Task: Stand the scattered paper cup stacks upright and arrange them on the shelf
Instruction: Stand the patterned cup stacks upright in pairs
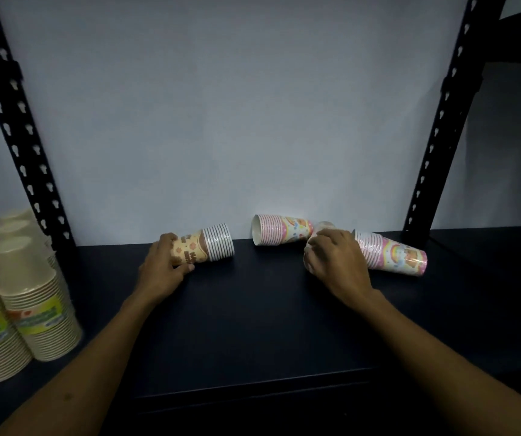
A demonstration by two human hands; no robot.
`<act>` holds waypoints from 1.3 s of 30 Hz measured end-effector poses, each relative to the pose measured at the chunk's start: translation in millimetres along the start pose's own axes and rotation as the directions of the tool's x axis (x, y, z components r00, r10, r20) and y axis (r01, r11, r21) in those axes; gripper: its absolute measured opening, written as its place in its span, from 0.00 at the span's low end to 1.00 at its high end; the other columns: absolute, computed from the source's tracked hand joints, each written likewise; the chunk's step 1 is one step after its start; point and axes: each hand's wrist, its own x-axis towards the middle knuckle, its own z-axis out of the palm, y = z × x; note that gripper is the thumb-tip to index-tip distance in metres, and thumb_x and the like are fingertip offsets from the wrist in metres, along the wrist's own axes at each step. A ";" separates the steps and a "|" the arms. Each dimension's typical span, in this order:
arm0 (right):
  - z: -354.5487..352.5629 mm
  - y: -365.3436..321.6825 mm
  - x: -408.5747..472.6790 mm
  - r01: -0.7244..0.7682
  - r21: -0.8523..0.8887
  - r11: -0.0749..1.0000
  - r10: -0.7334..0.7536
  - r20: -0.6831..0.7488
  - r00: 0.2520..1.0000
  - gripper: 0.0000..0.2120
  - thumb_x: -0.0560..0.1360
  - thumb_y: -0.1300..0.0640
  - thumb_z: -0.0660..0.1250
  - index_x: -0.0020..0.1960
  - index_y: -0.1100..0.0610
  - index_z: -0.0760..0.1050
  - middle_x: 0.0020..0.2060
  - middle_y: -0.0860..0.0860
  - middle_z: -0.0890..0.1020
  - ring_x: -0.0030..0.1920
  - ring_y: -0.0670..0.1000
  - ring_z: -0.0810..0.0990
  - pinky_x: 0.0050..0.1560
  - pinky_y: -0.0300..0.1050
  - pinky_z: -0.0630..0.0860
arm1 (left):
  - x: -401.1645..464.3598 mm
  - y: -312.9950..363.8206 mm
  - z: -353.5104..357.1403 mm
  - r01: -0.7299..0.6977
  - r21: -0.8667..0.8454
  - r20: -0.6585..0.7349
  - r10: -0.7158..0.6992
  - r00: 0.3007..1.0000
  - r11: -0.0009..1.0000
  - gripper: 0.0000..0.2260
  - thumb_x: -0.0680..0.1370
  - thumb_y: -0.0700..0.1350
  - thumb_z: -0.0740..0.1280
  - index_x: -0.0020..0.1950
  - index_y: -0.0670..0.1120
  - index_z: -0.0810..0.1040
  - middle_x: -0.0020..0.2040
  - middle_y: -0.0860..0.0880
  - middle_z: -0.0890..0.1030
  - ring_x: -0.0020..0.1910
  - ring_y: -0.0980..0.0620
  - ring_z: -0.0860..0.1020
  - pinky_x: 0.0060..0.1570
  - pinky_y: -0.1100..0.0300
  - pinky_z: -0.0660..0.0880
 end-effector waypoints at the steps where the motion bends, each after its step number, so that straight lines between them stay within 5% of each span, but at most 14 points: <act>1: -2.9 -5.0 -3.1 -0.052 0.041 0.998 0.053 -0.030 0.998 0.07 0.72 0.55 0.70 0.46 0.58 0.80 0.46 0.54 0.81 0.48 0.57 0.77 0.48 0.51 0.74 | -1.9 2.4 -1.8 0.006 -0.051 0.001 -0.006 1.000 0.999 0.25 0.70 0.43 0.75 0.61 0.50 0.66 0.55 0.46 0.75 0.48 0.49 0.76 0.46 0.54 0.74; 4: -13.7 -18.5 -8.2 -0.255 0.134 0.958 0.264 -0.052 0.963 0.10 0.74 0.51 0.68 0.48 0.57 0.78 0.48 0.54 0.79 0.50 0.57 0.75 0.48 0.49 0.72 | -10.1 11.2 -7.3 0.031 -0.223 -0.003 -0.033 0.999 0.974 0.24 0.67 0.41 0.77 0.58 0.50 0.70 0.50 0.49 0.78 0.44 0.55 0.77 0.39 0.64 0.72; 7: -22.8 -23.3 -1.9 -0.478 0.122 0.870 0.468 0.098 0.878 0.18 0.75 0.45 0.63 0.57 0.57 0.74 0.55 0.56 0.76 0.57 0.59 0.73 0.48 0.49 0.70 | -17.9 15.5 -12.3 0.018 -0.345 -0.015 -0.025 1.000 0.938 0.25 0.65 0.41 0.79 0.58 0.51 0.73 0.51 0.50 0.78 0.47 0.54 0.79 0.42 0.63 0.75; 11: -30.5 -17.1 7.2 -0.577 0.117 0.808 0.539 0.248 0.805 0.26 0.73 0.39 0.62 0.62 0.57 0.69 0.57 0.57 0.77 0.57 0.61 0.75 0.52 0.53 0.73 | -26.1 24.6 -15.1 0.008 -0.518 -0.077 -0.056 0.995 0.855 0.30 0.66 0.40 0.79 0.64 0.50 0.70 0.56 0.46 0.77 0.49 0.53 0.80 0.44 0.63 0.76; 18: -53.8 20.8 -15.4 -0.455 -0.063 0.888 0.453 -0.040 0.891 0.18 0.75 0.52 0.63 0.62 0.58 0.74 0.60 0.59 0.76 0.60 0.62 0.70 0.60 0.58 0.66 | -31.1 63.2 -5.0 -0.041 -0.686 -0.131 -0.068 0.989 0.727 0.29 0.69 0.37 0.75 0.66 0.49 0.69 0.59 0.45 0.76 0.56 0.49 0.78 0.50 0.57 0.78; 26: -76.9 70.6 -43.1 -0.392 -0.256 0.883 0.438 0.152 0.886 0.26 0.70 0.54 0.67 0.68 0.49 0.68 0.63 0.55 0.73 0.66 0.58 0.68 0.71 0.64 0.50 | -36.8 119.1 31.0 -0.109 -0.652 -0.098 0.059 0.993 0.750 0.36 0.69 0.37 0.75 0.72 0.52 0.63 0.59 0.48 0.73 0.53 0.55 0.78 0.46 0.61 0.78; 31: -94.8 85.0 -38.9 -0.293 -0.277 0.915 0.373 0.301 0.878 0.30 0.71 0.48 0.69 0.70 0.46 0.64 0.64 0.53 0.69 0.60 0.58 0.72 0.62 0.59 0.66 | -45.1 137.4 46.4 -0.156 -0.588 -0.026 0.173 0.984 0.794 0.32 0.67 0.40 0.75 0.69 0.50 0.69 0.59 0.50 0.77 0.54 0.53 0.79 0.48 0.60 0.79; 35: -106.5 90.5 -44.0 -0.293 -0.194 0.936 0.346 0.358 0.867 0.31 0.70 0.41 0.69 0.71 0.41 0.64 0.63 0.51 0.69 0.60 0.57 0.70 0.60 0.56 0.66 | -60.6 151.1 55.1 -0.195 -0.583 -0.002 0.240 0.971 0.788 0.30 0.65 0.45 0.73 0.67 0.50 0.72 0.61 0.50 0.77 0.57 0.55 0.77 0.48 0.64 0.78; 39: -108.6 91.5 -55.1 -0.370 -0.027 0.928 0.347 0.422 0.838 0.32 0.70 0.45 0.68 0.71 0.36 0.61 0.60 0.50 0.67 0.58 0.57 0.72 0.60 0.54 0.72 | -74.3 168.2 65.4 -0.235 -0.573 -0.029 0.267 0.963 0.785 0.32 0.69 0.39 0.74 0.71 0.50 0.68 0.62 0.56 0.72 0.58 0.56 0.75 0.53 0.62 0.76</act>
